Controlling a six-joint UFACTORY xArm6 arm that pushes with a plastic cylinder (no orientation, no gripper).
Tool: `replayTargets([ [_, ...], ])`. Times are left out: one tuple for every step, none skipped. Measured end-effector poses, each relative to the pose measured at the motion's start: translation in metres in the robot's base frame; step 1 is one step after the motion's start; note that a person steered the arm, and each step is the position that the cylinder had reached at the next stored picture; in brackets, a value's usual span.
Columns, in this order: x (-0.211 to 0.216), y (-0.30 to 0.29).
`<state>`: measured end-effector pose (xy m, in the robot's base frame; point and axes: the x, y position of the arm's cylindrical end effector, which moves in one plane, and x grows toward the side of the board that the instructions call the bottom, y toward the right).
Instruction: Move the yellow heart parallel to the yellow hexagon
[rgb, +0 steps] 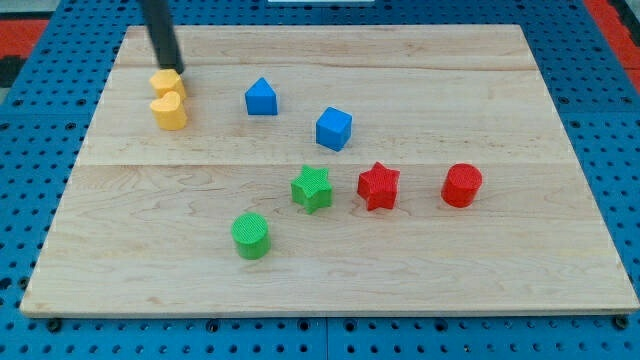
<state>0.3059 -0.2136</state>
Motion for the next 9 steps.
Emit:
replayTargets([
  [0.05,-0.023],
  [0.051,-0.042],
  [0.051,-0.04],
  [0.028,-0.015],
  [0.034,0.026],
  [0.055,0.044],
  [0.049,0.038],
  [0.041,0.037],
  [0.057,0.017],
])
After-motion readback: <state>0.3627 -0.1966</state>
